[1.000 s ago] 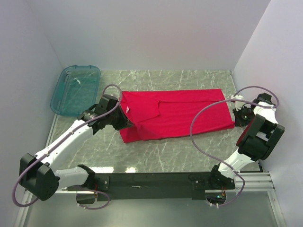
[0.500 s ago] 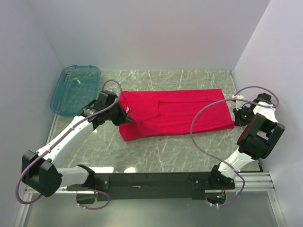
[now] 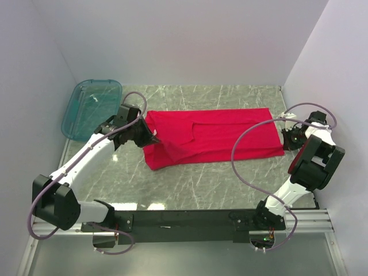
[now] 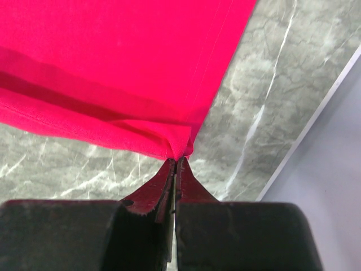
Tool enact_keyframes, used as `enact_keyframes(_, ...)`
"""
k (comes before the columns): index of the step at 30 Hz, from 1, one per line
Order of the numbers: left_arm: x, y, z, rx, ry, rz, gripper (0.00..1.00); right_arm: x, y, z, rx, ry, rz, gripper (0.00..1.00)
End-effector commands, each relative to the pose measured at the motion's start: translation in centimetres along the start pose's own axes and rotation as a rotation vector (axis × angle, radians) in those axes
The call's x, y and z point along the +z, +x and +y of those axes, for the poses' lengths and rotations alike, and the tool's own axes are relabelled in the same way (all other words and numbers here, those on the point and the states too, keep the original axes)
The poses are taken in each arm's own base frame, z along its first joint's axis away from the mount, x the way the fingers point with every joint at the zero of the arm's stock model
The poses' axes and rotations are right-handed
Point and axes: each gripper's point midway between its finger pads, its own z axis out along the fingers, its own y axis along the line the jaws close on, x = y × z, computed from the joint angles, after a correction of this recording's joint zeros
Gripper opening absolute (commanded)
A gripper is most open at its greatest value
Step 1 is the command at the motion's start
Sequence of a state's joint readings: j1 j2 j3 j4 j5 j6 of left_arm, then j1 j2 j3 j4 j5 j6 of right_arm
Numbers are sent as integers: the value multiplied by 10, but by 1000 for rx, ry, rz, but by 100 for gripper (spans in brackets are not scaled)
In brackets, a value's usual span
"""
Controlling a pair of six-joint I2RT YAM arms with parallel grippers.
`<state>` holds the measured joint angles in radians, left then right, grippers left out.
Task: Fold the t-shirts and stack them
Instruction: Fold the tshirt
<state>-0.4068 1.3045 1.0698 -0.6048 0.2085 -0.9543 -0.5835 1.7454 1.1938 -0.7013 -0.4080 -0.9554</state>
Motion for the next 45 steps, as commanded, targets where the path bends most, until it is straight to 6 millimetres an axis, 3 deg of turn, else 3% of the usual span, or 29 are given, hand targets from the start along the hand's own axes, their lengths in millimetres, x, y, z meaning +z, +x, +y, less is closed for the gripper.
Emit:
enact_keyframes(1, -9, -21, -29, 47, 89, -46, 0, -4, -23, -19, -4, 59, -50, 0)
enact_keyframes(20, 21, -50, -37, 70, 73, -20, 0, 5, -30, -30, 37, 73, -49, 0)
enact_keyframes(45, 27, -68, -37, 72, 68, -28, 0, 10, -45, -38, 68, 91, -74, 0)
